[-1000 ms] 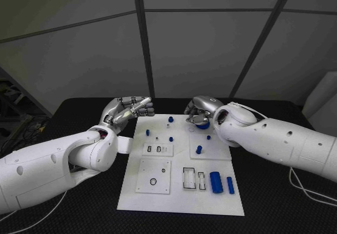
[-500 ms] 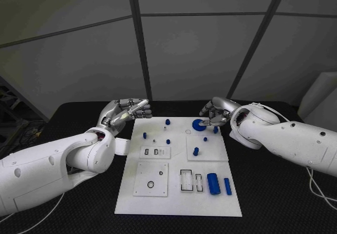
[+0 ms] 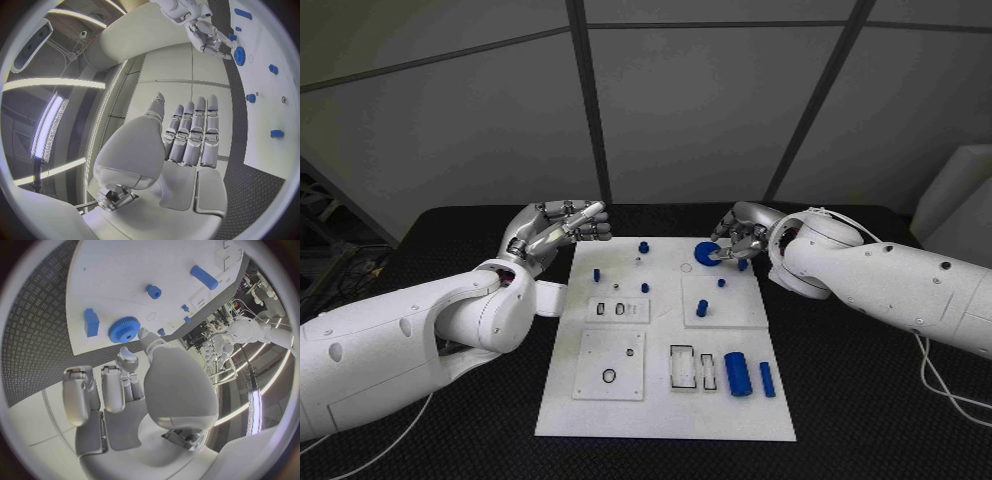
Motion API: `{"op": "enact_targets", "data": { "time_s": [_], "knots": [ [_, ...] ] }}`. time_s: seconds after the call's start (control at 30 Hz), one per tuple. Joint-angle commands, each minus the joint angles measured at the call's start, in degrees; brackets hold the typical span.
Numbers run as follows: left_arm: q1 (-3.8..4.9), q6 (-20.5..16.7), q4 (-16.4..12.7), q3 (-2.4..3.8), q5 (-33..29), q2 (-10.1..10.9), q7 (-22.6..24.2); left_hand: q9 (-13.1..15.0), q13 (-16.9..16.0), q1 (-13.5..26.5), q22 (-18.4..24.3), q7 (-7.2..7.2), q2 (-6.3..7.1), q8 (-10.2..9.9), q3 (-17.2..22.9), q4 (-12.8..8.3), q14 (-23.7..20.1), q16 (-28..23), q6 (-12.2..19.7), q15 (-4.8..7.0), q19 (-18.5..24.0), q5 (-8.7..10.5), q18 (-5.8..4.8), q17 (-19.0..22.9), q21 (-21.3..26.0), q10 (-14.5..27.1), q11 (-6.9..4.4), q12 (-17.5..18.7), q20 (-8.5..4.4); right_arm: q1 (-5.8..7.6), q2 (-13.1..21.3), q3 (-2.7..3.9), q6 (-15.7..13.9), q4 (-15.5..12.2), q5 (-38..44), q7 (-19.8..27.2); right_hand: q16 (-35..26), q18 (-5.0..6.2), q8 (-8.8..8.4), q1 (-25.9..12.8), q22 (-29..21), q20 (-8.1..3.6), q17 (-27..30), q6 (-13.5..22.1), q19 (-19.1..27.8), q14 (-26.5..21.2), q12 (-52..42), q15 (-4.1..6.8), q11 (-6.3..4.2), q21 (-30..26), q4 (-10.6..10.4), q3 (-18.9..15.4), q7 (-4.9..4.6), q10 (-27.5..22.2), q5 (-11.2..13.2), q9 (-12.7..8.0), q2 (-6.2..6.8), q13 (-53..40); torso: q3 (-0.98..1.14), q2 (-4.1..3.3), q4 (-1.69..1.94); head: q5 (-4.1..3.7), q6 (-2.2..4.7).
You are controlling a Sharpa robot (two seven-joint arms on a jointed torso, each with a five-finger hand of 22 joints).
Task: Assemble the parts on the task board
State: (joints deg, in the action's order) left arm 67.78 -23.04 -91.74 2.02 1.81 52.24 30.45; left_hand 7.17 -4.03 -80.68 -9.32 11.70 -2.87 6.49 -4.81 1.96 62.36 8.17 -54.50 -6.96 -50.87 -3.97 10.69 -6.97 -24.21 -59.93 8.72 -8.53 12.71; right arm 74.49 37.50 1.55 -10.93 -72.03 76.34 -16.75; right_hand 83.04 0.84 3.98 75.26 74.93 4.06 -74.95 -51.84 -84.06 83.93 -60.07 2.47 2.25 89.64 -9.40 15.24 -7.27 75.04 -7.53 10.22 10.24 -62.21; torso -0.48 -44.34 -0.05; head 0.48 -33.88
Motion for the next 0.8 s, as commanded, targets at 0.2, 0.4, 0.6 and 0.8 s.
{"op": "enact_targets", "data": {
  "time_s": [0.2,0.4,0.6,0.8],
  "knots": [
    [0.09,0.77,0.01,0.05,0.06,-0.14,0.16,-0.07,0.09,0.39,0.08,0.27,-0.38,-0.38,-0.23,-0.04,-0.25,-0.39,-0.05,-0.01,-0.02,0.25,-0.35,-0.12,-0.25,0.01,0.45,0.32,0.21,0.14,-1.68,0.06,2.24,1.6,-0.27,-1.21,0.34,-0.84,-0.25,0.68,15.07,0.41,-0.78,0.67,-5.94,3.31,-0.7,-0.51,0.1,0.36,-0.49,-0.06,-0.01,0.39,-0.15,0.16,0.03,-0.54,0.01,0.02,-0.07,0.16,-0.09],
    [0.09,0.79,0.03,0.05,0.06,-0.18,0.12,-0.07,0.09,0.39,0.08,0.27,-0.38,-0.38,-0.23,-0.04,-0.25,-0.39,-0.05,-0.01,-0.02,0.25,-0.35,-0.12,-0.25,0.01,0.45,0.32,0.21,0.14,-2.71,0.06,2.29,3.01,-0.27,-1.59,0.37,-0.84,-0.27,0.65,15.07,0.43,-0.84,0.8,-5.94,3.31,-0.95,-0.53,0.13,0.36,-0.75,-0.09,-0.05,0.38,-0.15,0.25,-0.07,-0.85,-0.01,0.0,-0.01,0.11,-0.16],
    [0.09,0.79,0.08,0.05,0.06,-0.18,0.11,-0.07,0.09,0.39,0.08,0.27,-0.38,-0.38,-0.23,-0.04,-0.25,-0.39,-0.05,-0.01,-0.02,0.25,-0.35,-0.12,-0.25,0.01,0.45,0.32,0.21,0.14,-3.19,0.05,2.49,3.68,-0.27,-1.58,0.44,-0.84,-0.26,0.71,15.07,0.44,-0.98,0.82,-5.94,3.33,-1.3,-0.55,0.14,0.36,-0.84,-0.07,-0.05,0.5,-0.16,0.3,-0.15,-1.2,-0.01,-0.03,-0.04,0.19,-0.27],
    [0.09,0.9,0.13,0.05,0.06,-0.22,0.03,-0.07,0.09,0.39,0.08,0.27,-0.38,-0.38,-0.23,-0.04,-0.25,-0.39,-0.05,-0.01,-0.02,0.25,-0.35,-0.12,-0.25,0.01,0.45,0.32,0.21,0.14,-3.53,0.05,3.01,4.12,0.17,-1.82,0.55,-0.84,-0.25,1.14,15.07,0.47,-1.18,0.88,-5.94,3.36,-1.73,-0.56,0.14,0.36,-0.83,0.02,-0.07,0.53,-0.16,0.46,-0.23,-1.7,0.02,0.0,-0.07,0.24,-0.37]
  ]
}}
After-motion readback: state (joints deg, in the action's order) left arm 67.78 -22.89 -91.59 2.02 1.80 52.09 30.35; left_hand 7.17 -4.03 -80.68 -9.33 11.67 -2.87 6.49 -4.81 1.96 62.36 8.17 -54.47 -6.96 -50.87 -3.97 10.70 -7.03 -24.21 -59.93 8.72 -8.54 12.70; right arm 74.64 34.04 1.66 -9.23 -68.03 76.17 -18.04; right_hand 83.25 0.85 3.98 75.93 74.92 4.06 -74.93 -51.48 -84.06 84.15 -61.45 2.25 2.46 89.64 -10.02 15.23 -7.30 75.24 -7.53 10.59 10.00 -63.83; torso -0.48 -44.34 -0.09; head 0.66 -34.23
